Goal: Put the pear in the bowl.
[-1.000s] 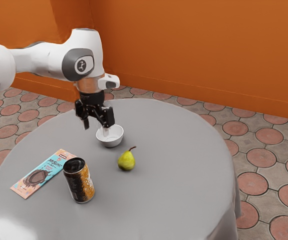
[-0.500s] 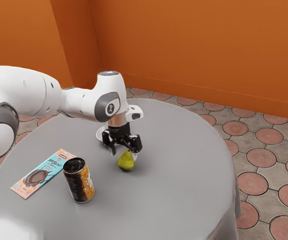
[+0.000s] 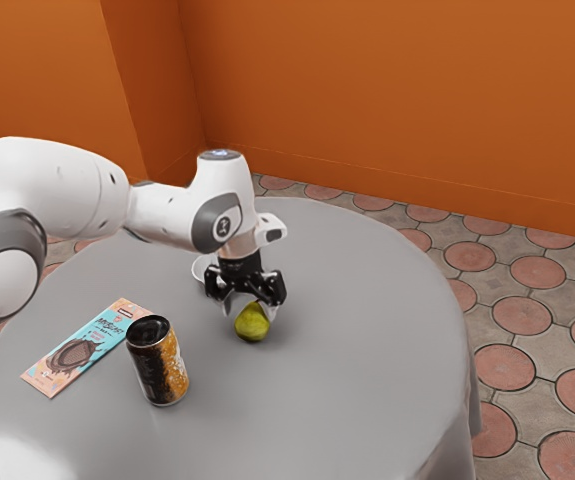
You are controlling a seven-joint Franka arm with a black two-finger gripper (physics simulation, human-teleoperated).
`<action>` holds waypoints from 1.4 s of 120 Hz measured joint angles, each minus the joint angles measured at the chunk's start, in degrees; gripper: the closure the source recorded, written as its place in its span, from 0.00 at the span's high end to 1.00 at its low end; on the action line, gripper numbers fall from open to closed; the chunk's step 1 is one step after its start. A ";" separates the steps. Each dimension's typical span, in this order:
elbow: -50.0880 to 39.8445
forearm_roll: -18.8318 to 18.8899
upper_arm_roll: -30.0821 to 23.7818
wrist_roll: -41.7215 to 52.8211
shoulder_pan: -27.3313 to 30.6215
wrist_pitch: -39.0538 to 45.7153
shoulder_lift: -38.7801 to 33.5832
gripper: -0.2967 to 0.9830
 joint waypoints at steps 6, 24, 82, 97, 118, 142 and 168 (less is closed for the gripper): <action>-0.16 -0.46 0.00 -0.43 0.00 0.19 0.22 0.77; -1.02 -1.00 -0.09 -1.34 -0.09 0.63 0.44 0.77; -4.43 -1.09 0.12 -2.34 -1.03 2.43 -0.76 0.77; -4.41 -1.28 0.17 -2.34 -1.05 3.07 -0.49 0.77; -3.92 -1.43 0.18 -2.44 -1.08 3.56 -0.24 0.77; -4.18 -1.81 0.12 -2.55 -1.23 3.35 -0.51 0.67; -4.24 -1.68 0.17 -2.84 -1.23 2.68 -0.62 0.55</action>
